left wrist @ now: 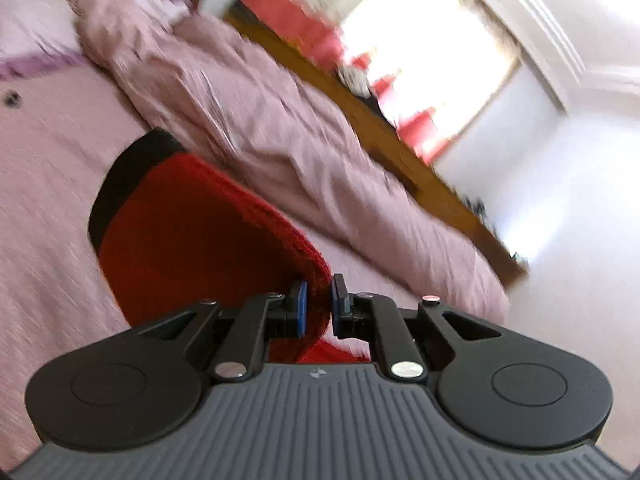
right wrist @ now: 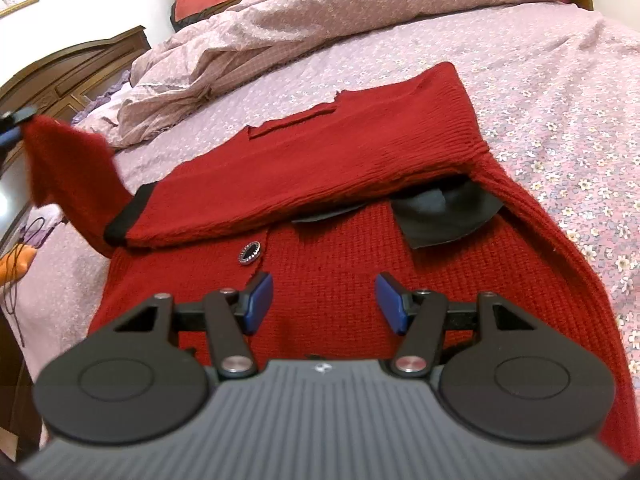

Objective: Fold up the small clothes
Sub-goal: 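Fold the held sleeve back over itself and open the left tool, then grasp the black cuff of the other sleeve with the right tool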

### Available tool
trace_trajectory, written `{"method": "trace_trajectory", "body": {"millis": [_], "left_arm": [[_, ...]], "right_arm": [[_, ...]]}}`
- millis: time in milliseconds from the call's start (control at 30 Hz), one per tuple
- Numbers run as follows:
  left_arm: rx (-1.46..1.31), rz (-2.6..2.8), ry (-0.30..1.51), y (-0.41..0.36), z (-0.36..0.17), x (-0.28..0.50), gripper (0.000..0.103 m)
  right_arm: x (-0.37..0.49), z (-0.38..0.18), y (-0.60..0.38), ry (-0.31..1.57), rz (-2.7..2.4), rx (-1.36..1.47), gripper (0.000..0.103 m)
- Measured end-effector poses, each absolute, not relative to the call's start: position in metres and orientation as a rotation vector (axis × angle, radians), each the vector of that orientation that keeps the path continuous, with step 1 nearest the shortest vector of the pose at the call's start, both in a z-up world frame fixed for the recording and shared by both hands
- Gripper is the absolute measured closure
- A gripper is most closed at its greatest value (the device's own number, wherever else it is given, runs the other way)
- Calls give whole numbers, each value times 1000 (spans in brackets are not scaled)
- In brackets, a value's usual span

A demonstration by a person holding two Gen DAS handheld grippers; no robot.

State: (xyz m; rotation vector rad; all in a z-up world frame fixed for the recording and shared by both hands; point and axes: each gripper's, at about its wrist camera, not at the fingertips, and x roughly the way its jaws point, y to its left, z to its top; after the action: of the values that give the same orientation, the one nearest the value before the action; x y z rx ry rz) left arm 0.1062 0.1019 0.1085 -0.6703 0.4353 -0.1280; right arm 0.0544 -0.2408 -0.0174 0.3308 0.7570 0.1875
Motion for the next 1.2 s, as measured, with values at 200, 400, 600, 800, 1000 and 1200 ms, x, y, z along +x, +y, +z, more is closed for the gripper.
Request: {"method": "trace_trajectory", "body": {"millis": [200, 400, 600, 800, 1000, 1200], "left_arm": [[-628, -181, 636, 47, 50, 140, 89], [-580, -212, 775, 33, 1, 156, 88], [-505, -222, 784, 33, 0, 142, 53], [-352, -111, 778, 33, 19, 111, 29], [-269, 19, 811, 52, 21, 95, 17], [-282, 115, 889, 72, 8, 98, 14]], "right_arm": [[50, -15, -246, 745, 170, 332, 43], [51, -18, -253, 751, 154, 343, 43], [52, -18, -251, 755, 158, 335, 43], [52, -17, -246, 759, 172, 325, 42], [52, -16, -242, 764, 182, 313, 42], [55, -13, -233, 780, 201, 289, 42]]}}
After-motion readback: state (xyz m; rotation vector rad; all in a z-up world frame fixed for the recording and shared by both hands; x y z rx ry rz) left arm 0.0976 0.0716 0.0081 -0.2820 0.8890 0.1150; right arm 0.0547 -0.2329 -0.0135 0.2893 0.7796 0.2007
